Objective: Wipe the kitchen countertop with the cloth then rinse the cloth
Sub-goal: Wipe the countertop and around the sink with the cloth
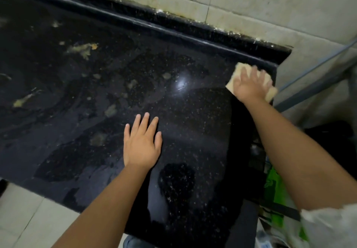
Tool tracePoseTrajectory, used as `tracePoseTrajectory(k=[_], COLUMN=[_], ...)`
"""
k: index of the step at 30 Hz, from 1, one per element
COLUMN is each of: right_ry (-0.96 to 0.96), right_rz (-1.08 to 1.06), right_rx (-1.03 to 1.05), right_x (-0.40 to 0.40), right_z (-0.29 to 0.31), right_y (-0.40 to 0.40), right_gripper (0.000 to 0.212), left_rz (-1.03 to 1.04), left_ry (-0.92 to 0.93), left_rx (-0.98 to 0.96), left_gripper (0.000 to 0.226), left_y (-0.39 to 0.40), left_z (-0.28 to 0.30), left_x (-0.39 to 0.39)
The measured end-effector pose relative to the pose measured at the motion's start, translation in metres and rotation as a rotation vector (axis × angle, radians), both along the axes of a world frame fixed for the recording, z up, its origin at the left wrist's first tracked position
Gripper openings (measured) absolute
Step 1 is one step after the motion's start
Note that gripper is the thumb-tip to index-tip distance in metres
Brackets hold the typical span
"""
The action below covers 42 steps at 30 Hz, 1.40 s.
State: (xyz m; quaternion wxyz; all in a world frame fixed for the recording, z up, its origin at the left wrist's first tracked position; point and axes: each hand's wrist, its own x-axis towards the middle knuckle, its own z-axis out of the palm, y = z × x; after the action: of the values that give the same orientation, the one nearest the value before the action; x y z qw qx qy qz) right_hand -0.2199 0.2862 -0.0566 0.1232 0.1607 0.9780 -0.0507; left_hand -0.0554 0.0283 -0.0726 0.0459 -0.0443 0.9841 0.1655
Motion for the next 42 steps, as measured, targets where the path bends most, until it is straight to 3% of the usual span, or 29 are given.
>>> tracePoseTrajectory(k=[5,10,14,17,22,27,32,35,37,39,42], right_ry=[-0.02,-0.023,-0.058,-0.03,0.014,-0.05,0.008,0.0,0.047,0.158,0.067], right_rz=[0.363,0.64,0.269,-0.023,-0.215,-0.122,0.347,0.489,0.362,0.058,-0.161], right_rx=[-0.079,-0.103,0.008,-0.052,-0.042,-0.06,-0.122,-0.149,-0.072,0.02,-0.018], right_x=[-0.005,0.096,0.118,0.075,-0.029,-0.066,-0.041,-0.013,0.0,0.012,0.02], right_z=[-0.006,-0.015,-0.013,-0.007,0.0,-0.008,-0.015,-0.019,-0.023,-0.02,-0.011], right_y=[-0.091,-0.116,-0.04,0.0,-0.011,-0.078,-0.136,-0.115,-0.072,-0.024,0.019], right_gripper=[0.049,0.05,0.066,0.052,0.053,0.055,0.052,0.05,0.05,0.05,0.052], left_rz=[0.001,-0.005,-0.001,0.0,0.008,0.007,0.035,0.045,0.041,0.034,0.021], left_ry=[-0.025,-0.018,-0.038,-0.029,0.017,0.036,0.025,0.023,0.021,0.023,0.044], left_rx=[-0.003,-0.033,-0.033,-0.035,-0.067,-0.068,-0.069,-0.059,-0.054,-0.054,-0.067], left_gripper=[0.064,0.067,0.067,0.059,0.053,0.052,0.057,0.061,0.062,0.061,0.057], left_y=[0.0,0.003,0.0,-0.001,0.0,-0.002,-0.009,-0.006,-0.002,0.002,0.004], left_z=[-0.004,-0.007,-0.005,-0.006,-0.005,-0.011,-0.013,-0.013,-0.013,-0.013,-0.012], left_x=[-0.002,-0.001,-0.004,-0.004,-0.007,-0.005,-0.003,-0.002,-0.002,-0.002,-0.004])
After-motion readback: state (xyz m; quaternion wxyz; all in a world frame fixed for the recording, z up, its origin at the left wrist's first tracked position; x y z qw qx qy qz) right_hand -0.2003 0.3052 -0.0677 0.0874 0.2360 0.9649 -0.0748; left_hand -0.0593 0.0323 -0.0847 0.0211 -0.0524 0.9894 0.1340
